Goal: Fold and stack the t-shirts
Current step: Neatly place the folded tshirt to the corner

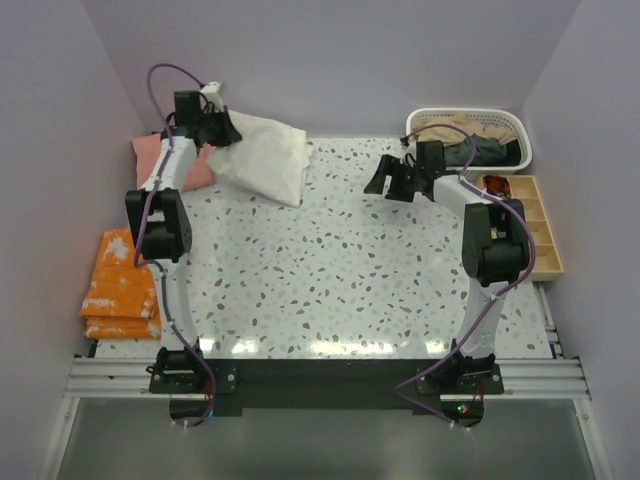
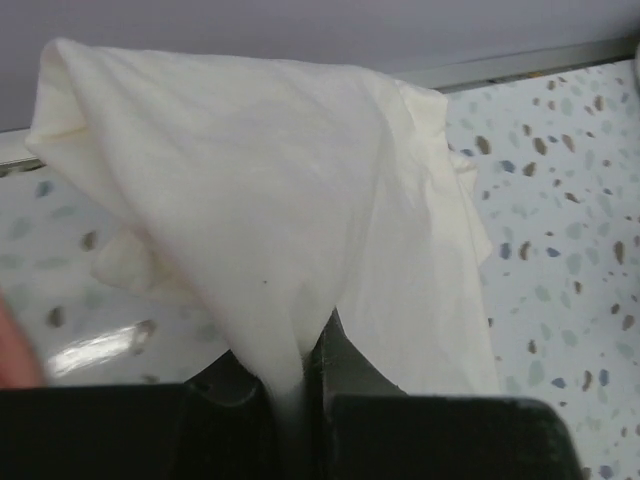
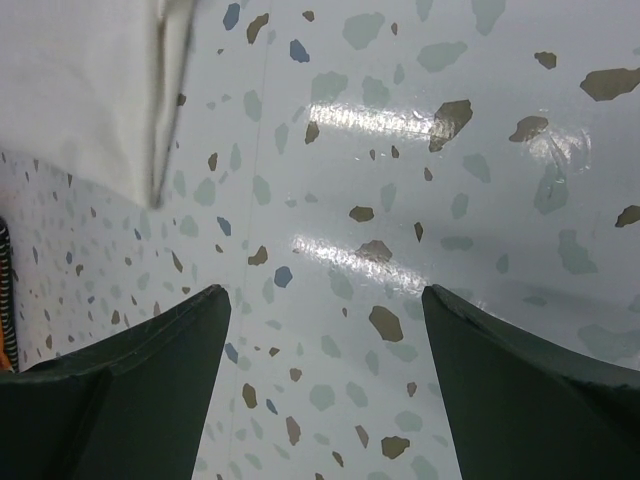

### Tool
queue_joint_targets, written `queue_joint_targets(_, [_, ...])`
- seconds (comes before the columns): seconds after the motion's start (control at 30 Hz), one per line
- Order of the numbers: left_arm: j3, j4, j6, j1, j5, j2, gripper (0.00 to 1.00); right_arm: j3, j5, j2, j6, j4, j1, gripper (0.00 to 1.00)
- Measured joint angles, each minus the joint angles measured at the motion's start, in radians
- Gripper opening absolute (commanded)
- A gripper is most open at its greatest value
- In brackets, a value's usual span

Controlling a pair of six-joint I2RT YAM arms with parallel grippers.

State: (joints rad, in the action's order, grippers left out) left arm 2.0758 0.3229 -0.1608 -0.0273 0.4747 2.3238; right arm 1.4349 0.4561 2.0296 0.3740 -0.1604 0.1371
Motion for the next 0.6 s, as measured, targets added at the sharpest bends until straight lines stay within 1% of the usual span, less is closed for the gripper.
queue_joint_targets(0.1, [0.056, 0.089, 0.055, 0.122, -0.064, 0.000, 0.00, 0.000, 0.010, 0.000, 0.003, 0.003, 0.000, 0.82])
queue_joint_targets(0.23, [0.109, 0.149, 0.097, 0.264, -0.122, 0.004, 0.00, 0.000, 0.019, 0.000, 0.007, 0.004, 0.000, 0.82])
queue_joint_targets(0.37, [0.237, 0.183, 0.122, 0.361, -0.144, 0.057, 0.00, 0.001, 0.036, 0.005, 0.008, 0.008, 0.003, 0.82])
queue_joint_targets(0.43, [0.269, 0.179, 0.137, 0.384, -0.159, 0.075, 0.00, 0.002, 0.041, 0.015, 0.011, 0.018, 0.005, 0.82])
queue_joint_targets(0.47, [0.264, 0.172, 0.146, 0.392, -0.171, 0.076, 0.30, 0.002, 0.043, 0.024, 0.013, 0.019, 0.006, 0.82])
queue_joint_targets(0.5, [0.246, 0.158, 0.154, 0.397, -0.186, 0.076, 0.58, 0.003, 0.046, 0.033, 0.014, 0.021, 0.008, 0.82])
queue_joint_targets(0.53, [0.225, 0.143, 0.159, 0.399, -0.206, 0.075, 0.98, 0.003, 0.052, 0.042, 0.016, 0.022, 0.010, 0.82])
queue_joint_targets(0.6, [0.171, 0.109, 0.171, 0.399, -0.241, 0.074, 1.00, 0.003, 0.060, 0.060, 0.018, 0.021, 0.014, 0.82])
